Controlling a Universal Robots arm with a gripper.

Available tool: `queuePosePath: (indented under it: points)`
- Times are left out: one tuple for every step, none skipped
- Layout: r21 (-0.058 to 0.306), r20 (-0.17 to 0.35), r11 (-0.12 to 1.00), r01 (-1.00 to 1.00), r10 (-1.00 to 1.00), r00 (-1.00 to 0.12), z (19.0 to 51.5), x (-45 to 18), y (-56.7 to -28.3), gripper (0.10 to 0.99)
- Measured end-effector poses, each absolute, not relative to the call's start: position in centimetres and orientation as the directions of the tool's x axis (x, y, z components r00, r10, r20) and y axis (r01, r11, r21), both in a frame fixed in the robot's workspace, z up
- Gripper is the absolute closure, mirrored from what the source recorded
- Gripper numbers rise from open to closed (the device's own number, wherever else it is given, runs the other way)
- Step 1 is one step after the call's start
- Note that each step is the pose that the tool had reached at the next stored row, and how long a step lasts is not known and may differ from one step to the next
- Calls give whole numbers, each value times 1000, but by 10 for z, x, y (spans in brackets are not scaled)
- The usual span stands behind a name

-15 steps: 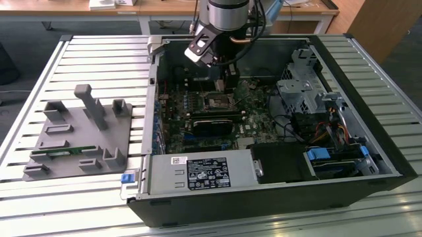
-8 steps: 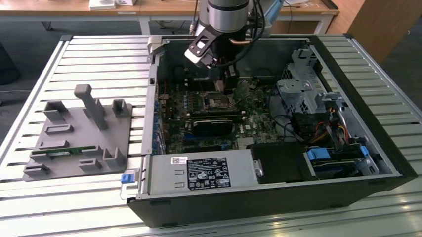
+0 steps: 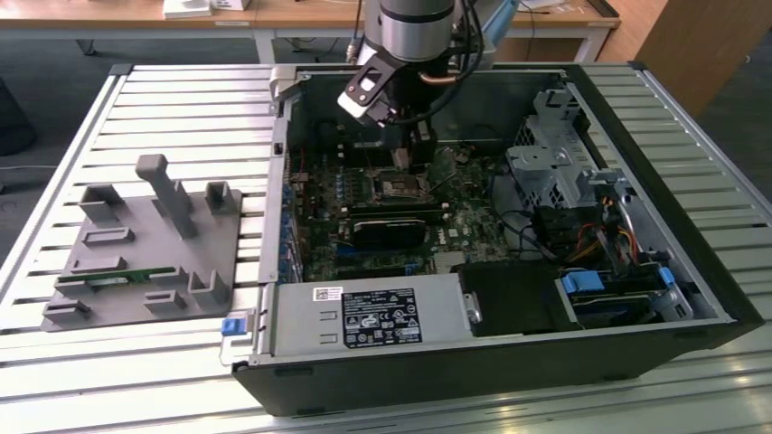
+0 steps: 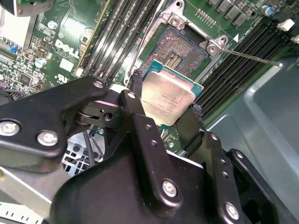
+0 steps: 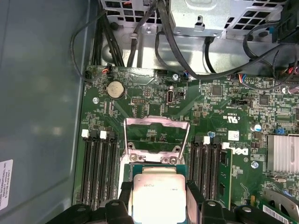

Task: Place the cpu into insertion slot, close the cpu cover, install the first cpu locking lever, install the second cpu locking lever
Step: 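Place the cpu into insertion slot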

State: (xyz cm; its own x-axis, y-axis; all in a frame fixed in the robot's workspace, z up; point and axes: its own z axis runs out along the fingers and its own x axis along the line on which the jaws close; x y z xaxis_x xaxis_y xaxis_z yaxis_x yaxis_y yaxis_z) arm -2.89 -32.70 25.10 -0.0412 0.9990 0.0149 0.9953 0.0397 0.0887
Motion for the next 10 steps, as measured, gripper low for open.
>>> queuePosePath:
  points:
    - [89,15,40,995,999,-41,251,-29,-327,545]
    - [89,15,40,995,999,-41,250,-29,-327,545]
    - [89,15,40,995,999,-41,250,-29,-326,545]
    - [89,15,40,995,999,-41,250,-29,-326,545]
    - [89,15,40,995,999,-41,249,-29,-326,545]
    - [89,15,40,995,999,-41,249,-29,-326,545]
    - [89,15,40,995,999,-41,248,-29,-326,545]
    - [89,15,40,995,999,-41,248,-29,-325,545]
    - [89,15,40,995,999,-41,248,-29,-325,545]
    - [89,15,40,995,999,-41,247,-29,-325,545]
